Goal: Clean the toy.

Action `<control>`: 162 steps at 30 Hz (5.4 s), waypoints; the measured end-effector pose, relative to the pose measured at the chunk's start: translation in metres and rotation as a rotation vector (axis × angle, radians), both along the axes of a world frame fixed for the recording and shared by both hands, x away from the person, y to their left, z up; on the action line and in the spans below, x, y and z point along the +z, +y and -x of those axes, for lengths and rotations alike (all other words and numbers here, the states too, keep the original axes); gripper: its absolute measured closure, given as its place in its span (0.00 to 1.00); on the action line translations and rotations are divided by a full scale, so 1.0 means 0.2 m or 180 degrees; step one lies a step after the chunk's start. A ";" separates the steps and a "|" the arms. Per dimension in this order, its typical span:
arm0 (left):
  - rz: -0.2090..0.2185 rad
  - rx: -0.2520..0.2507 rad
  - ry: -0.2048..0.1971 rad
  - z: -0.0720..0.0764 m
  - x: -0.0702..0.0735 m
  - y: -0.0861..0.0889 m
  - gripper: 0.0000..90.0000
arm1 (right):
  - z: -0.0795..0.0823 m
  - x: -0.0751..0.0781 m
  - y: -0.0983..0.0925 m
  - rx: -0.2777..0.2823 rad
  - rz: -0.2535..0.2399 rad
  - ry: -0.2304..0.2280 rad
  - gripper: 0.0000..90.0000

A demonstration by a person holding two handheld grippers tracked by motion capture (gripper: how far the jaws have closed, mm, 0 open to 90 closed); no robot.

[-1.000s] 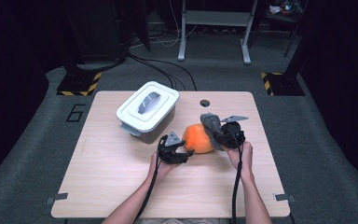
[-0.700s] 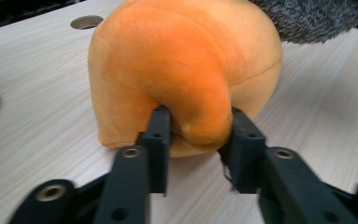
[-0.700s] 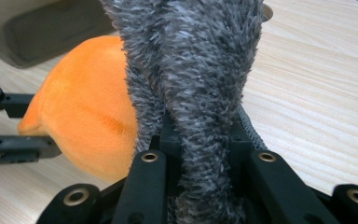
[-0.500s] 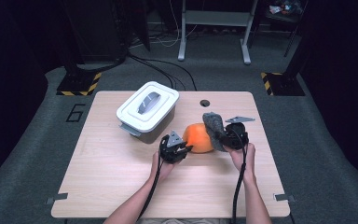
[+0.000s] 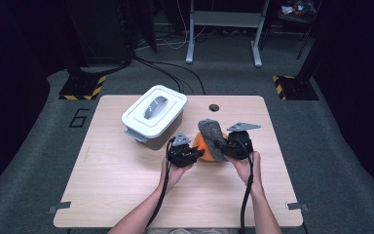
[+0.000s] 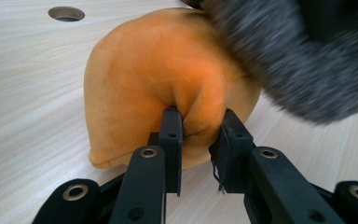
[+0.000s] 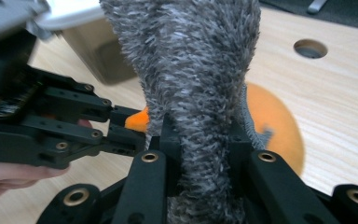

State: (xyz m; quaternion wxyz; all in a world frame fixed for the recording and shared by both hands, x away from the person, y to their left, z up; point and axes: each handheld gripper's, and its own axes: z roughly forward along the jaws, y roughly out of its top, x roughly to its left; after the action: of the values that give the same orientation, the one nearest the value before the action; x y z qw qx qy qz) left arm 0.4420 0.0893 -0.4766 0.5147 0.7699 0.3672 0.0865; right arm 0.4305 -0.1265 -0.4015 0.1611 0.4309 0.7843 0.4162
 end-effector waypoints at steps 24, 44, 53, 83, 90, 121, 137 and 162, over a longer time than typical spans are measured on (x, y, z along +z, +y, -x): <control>-0.0056 0.0081 0.0005 -0.01 -0.04 0.02 0.83 | -0.04 -0.12 -0.04 -0.0298 0.0326 -0.0052 0.83; -0.0017 0.0004 0.0020 -0.02 -0.05 0.04 0.83 | -0.24 -0.44 -0.31 -0.0838 0.0321 0.0705 0.82; 0.0005 0.0019 0.0030 -0.02 -0.05 0.04 0.83 | -0.14 -0.27 -0.33 -0.0703 0.0149 0.0393 0.83; -0.0027 -0.0049 0.0001 -0.02 -0.06 0.03 0.83 | -0.04 -0.09 0.03 -0.0120 0.0350 -0.0039 0.83; -0.0033 -0.0058 -0.0003 -0.02 -0.06 0.03 0.83 | -0.05 -0.15 -0.10 -0.0428 0.0352 0.0025 0.83; -0.0017 -0.0061 0.0028 -0.03 -0.06 0.04 0.82 | -0.13 -0.28 -0.32 -0.0770 0.0334 0.0393 0.82; -0.0061 -0.0024 -0.0024 -0.04 -0.07 0.04 0.80 | -0.08 -0.11 -0.09 -0.0322 0.0338 0.0123 0.83; -0.0748 0.0056 -0.0761 -0.03 -0.12 -0.02 0.74 | -0.10 -0.12 -0.11 -0.0431 0.0365 0.0114 0.83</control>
State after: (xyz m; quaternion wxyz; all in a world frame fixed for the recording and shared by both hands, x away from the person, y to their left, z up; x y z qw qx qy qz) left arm 0.4471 0.0845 -0.5001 0.4603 0.8058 0.2973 0.2244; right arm 0.4504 -0.1479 -0.4250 0.1992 0.4805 0.7786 0.3511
